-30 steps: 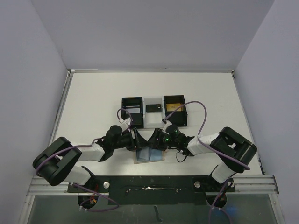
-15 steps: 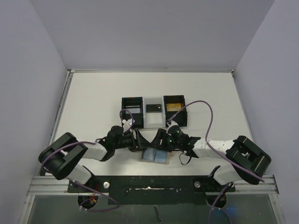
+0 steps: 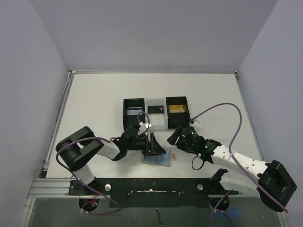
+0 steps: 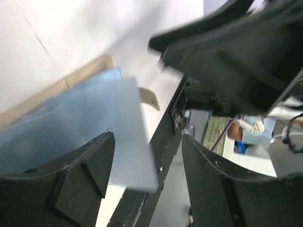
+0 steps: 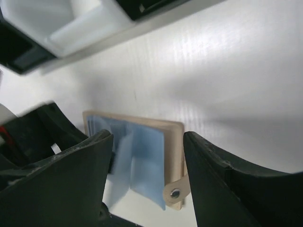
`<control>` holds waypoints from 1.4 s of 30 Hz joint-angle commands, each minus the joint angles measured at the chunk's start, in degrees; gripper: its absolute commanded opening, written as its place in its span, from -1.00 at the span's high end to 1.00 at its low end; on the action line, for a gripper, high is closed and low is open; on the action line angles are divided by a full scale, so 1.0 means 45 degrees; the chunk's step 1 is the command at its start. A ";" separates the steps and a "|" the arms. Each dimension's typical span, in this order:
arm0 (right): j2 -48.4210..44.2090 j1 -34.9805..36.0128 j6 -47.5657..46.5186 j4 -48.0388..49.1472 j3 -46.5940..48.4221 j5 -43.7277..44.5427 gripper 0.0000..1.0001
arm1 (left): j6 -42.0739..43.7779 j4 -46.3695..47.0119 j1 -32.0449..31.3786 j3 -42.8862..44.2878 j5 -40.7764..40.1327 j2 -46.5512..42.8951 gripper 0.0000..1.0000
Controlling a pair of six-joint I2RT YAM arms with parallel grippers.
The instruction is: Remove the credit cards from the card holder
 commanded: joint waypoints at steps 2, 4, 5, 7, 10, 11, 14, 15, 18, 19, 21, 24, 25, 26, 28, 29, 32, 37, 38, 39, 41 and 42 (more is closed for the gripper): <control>-0.1511 -0.0745 0.0970 -0.1555 0.0259 0.2081 -0.25 | -0.0147 0.0639 -0.1232 0.0925 0.0959 0.1154 -0.12; -0.1996 -0.0831 0.0998 -0.1662 0.0174 0.2161 -0.24 | -0.0134 0.0470 -0.1579 0.1341 0.1091 0.1494 -0.10; -0.2186 -0.0861 0.0906 -0.1620 0.0172 0.2148 -0.24 | -0.0133 0.0424 -0.1659 0.1403 0.1048 0.1523 -0.09; -0.2450 -0.0872 0.0533 -0.1447 0.0259 0.1928 -0.24 | -0.0304 0.0661 -0.1644 0.1145 0.0714 0.1187 -0.08; -0.2379 -0.0870 -0.0088 -0.1151 0.0590 0.1304 -0.24 | 0.0431 -0.0813 -0.1309 0.0841 0.0000 -0.0249 -0.09; -0.2214 -0.0862 -0.0365 -0.1024 0.0737 0.1048 -0.24 | 0.0985 -0.2070 -0.1207 0.0879 -0.0485 -0.0892 -0.09; -0.1394 -0.0579 -0.0716 -0.0910 0.1351 0.0743 -0.24 | 0.2475 -0.6299 -0.0820 0.1016 -0.2676 -0.3206 -0.14; -0.1049 -0.0365 -0.0846 -0.0847 0.1569 0.0826 -0.24 | 0.2707 -0.7209 -0.0641 0.0937 -0.3317 -0.4249 -0.17; 0.0190 0.0830 -0.0970 -0.0905 0.2577 0.1471 -0.24 | 0.2892 -0.9449 0.0478 0.0379 -0.4740 -0.6423 -0.34; 0.0748 0.1203 -0.0983 -0.0959 0.2914 0.1623 -0.24 | 0.2904 -1.0239 0.0898 0.0189 -0.5132 -0.7079 -0.37; 0.1875 0.1770 -0.0787 -0.1329 0.3569 0.1975 -0.24 | 0.2932 -1.1662 0.1857 -0.0114 -0.5843 -0.8427 -0.47; 0.3483 0.2298 -0.0852 -0.1669 0.4470 0.1793 -0.22 | 0.3038 -1.3532 0.3057 -0.0360 -0.6616 -1.0127 -0.66; 0.3933 0.2466 -0.0871 -0.1728 0.4738 0.1731 -0.22 | 0.3132 -1.3994 0.3394 -0.0390 -0.6767 -1.0593 -0.70; 0.4319 0.2640 -0.0868 -0.1792 0.4996 0.1687 -0.22 | 0.3197 -1.4382 0.3697 -0.0396 -0.6816 -1.0947 -0.72; 0.5193 0.2862 -0.0870 -0.1974 0.5443 0.1568 -0.23 | 0.3299 -1.4859 0.4161 -0.0414 -0.6773 -1.1476 -0.74; 0.5539 0.2949 -0.0863 -0.2140 0.5714 0.1547 -0.24 | 0.3345 -1.5034 0.4313 -0.0413 -0.6751 -1.1602 -0.75; 0.6469 0.3110 -0.0799 -0.2882 0.6483 0.1628 -0.26 | 0.3336 -1.5227 0.4435 -0.0379 -0.6754 -1.1665 -0.75; 0.7171 0.3205 -0.0915 -0.3192 0.7036 0.1413 -0.32 | 0.3372 -1.5170 0.4455 -0.0196 -0.6695 -1.1284 -0.75; 0.7297 0.3199 -0.0961 -0.3249 0.7136 0.1352 -0.32 | 0.3391 -1.5134 0.4455 -0.0164 -0.6663 -1.1212 -0.75; 0.7437 0.3198 -0.0992 -0.3369 0.7241 0.1315 -0.32 | 0.3393 -1.5059 0.4455 -0.0143 -0.6630 -1.1147 -0.75; 0.7749 0.3201 -0.0989 -0.3667 0.7451 0.1240 -0.32 | 0.3430 -1.4916 0.4455 -0.0122 -0.6497 -1.1013 -0.75; 0.7916 0.3201 -0.1002 -0.3797 0.7539 0.1220 -0.32 | 0.3457 -1.4866 0.4464 -0.0121 -0.6399 -1.0951 -0.75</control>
